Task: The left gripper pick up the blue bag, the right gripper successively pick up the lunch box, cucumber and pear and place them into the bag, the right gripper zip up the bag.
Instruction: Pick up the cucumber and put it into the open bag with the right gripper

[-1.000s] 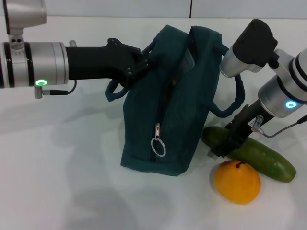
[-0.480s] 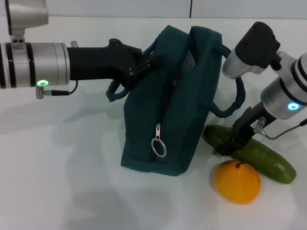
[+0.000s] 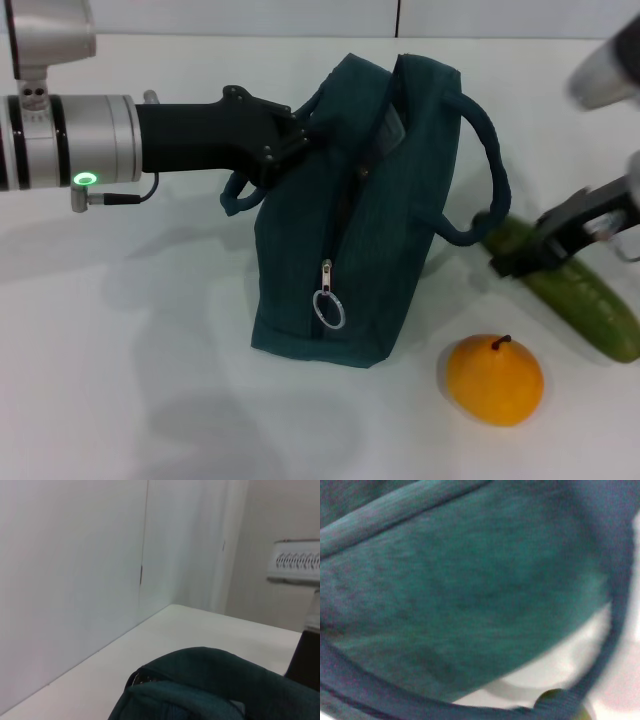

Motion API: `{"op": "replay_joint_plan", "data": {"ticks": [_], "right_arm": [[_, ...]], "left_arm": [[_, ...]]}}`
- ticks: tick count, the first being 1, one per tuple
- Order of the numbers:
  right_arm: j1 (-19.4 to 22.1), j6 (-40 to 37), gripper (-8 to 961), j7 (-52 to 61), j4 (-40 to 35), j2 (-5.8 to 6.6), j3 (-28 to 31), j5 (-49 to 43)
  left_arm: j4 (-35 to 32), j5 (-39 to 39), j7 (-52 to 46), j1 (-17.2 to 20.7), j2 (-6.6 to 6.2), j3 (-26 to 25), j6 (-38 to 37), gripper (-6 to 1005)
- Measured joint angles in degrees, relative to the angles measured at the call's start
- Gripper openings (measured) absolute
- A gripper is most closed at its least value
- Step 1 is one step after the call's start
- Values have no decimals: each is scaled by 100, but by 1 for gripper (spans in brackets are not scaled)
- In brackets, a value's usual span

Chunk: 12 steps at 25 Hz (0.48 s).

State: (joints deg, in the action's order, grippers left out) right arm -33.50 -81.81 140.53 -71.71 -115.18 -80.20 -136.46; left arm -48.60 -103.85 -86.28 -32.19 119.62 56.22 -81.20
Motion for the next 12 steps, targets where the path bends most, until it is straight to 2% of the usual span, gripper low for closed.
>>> {"op": "replay_joint_plan", "data": {"ticks": [5,12], "right_arm": [[614,38,548,-210,-525,-7,599,187],[1089,26,548,-909,-773,-12,1606,1176]], "left_arm": [[0,133,168,93,7,-12,5,42],[-2,377,319,128,9,3,7,42]]}}
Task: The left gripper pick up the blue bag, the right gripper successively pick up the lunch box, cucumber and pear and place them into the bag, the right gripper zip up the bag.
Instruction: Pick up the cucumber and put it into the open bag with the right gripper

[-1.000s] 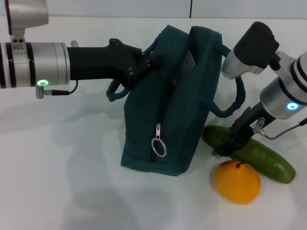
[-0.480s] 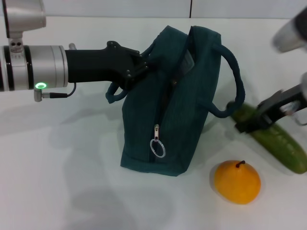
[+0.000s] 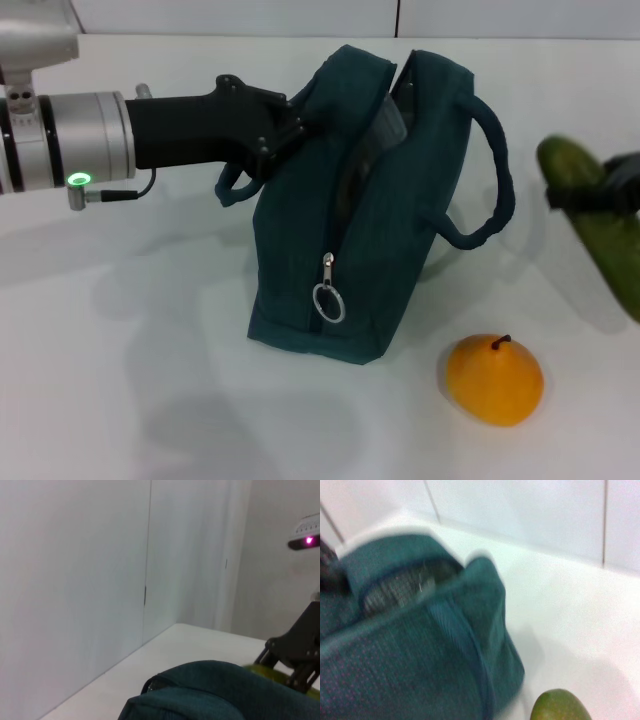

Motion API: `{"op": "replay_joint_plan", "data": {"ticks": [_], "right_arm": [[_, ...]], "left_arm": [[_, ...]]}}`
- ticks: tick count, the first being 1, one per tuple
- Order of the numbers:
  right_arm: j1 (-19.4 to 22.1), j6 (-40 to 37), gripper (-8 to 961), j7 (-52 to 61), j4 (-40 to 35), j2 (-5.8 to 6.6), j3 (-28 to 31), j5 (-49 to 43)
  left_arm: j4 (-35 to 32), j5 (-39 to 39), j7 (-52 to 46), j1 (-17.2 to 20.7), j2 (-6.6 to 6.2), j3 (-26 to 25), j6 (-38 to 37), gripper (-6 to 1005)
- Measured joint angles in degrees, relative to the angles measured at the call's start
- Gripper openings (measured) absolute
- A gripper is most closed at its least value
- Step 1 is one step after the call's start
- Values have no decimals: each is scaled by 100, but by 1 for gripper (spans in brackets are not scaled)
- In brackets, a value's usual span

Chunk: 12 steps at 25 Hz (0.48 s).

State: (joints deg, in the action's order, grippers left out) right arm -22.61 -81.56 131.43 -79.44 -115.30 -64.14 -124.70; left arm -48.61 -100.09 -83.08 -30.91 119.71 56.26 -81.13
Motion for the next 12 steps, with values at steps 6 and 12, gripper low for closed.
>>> {"op": "replay_joint_plan", "data": {"ticks": [6,12], "right_arm": [[256,30,548,-848,144,1,813,1233],[254,-71,548,-2663,1166,11,1012,3520]], "left_arm": [[0,56,34,12,0,-1,0,41],[0,60,36,-31,0,-1,1,41]]}}
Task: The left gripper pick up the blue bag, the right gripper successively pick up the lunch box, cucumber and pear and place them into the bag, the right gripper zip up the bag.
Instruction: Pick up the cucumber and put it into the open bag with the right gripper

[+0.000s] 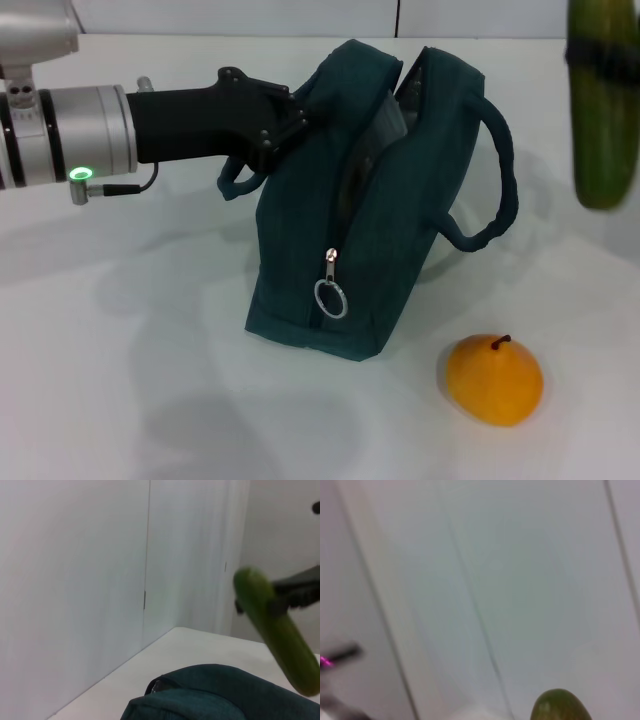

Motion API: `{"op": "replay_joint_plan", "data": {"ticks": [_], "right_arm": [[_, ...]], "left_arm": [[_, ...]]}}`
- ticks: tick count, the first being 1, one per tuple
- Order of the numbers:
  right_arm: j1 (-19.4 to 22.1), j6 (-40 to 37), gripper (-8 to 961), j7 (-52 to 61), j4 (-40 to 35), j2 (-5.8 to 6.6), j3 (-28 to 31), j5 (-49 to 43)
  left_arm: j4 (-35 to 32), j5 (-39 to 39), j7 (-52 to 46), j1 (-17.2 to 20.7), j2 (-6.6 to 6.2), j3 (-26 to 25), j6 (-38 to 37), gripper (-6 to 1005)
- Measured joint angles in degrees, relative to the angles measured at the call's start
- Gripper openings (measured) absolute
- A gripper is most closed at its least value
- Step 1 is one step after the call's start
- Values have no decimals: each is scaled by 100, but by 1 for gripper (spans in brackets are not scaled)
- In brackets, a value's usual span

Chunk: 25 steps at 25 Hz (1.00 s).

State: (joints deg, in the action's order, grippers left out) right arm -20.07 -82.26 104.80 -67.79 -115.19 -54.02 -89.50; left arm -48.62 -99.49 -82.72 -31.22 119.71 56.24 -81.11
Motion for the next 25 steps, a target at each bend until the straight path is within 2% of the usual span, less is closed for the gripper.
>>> {"op": "replay_joint_plan", "data": {"ticks": [2,5,11,13,19,25], "right_arm": [[-126,-171,548,-507,394,1,-25,595],[-554,-562,548,-1115,1190,-10,-35,1209],[-1226,-1072,549,-2114,2369,-49,-42,1761],[-1479,-1093,549,-2568,2812,-62,-110,1953],[-1828,-976,549,-3214,3493,-86,-308,2217],[-2115,-746,549,-4024,4257,-97,-1001,2755]], "left_arm": [[-17,6,-14,-9,0,1,-4,41],[-48,88,-46,-19,-3,0,-36,42],[-65,158,-54,-67,-7,3,-83,41],[-66,159,-64,-81,-8,7,-84,41],[-65,161,-69,-126,-9,10,-89,42],[-24,152,-69,-255,-9,145,-35,41]]}}
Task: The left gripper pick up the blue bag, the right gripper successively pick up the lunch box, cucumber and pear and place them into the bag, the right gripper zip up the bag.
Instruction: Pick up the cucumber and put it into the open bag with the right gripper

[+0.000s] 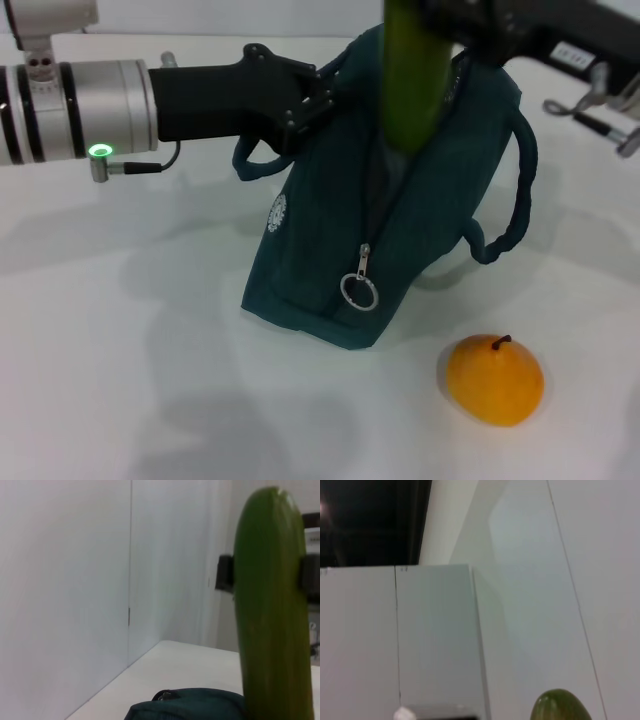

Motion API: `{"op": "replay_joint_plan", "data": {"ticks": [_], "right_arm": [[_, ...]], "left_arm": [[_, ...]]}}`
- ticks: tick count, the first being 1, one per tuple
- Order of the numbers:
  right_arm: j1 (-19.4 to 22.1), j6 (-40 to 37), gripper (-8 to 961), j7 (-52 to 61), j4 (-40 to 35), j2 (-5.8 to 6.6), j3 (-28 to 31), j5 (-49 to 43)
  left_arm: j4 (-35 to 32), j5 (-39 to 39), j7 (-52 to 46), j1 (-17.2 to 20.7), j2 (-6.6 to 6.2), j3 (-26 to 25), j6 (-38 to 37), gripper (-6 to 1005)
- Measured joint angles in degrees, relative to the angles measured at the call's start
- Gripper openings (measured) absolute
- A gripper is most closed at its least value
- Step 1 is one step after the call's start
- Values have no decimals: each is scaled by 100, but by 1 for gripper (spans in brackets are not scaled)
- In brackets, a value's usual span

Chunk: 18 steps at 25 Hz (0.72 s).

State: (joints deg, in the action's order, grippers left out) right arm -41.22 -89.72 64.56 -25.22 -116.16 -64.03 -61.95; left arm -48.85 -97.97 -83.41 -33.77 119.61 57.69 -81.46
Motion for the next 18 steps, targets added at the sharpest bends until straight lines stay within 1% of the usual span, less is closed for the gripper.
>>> {"op": "replay_joint_plan", "data": {"ticks": [5,11,14,18], "right_arm": [[-11,204,549,-725,408,-2,-782,701],[234,318,549,-1314,589,-2,-1652,1417],[372,679,549,-1425,628,-2,-2061,1802],[428,1130,549,-1500,674,-1,-2737,2297]], "left_arm": [[4,4,-1,-14,0,12,6,41],[7,8,-7,-16,1,-23,39,42],[8,13,-9,-16,2,-33,131,42],[13,15,-9,-16,9,-16,160,42]]}}
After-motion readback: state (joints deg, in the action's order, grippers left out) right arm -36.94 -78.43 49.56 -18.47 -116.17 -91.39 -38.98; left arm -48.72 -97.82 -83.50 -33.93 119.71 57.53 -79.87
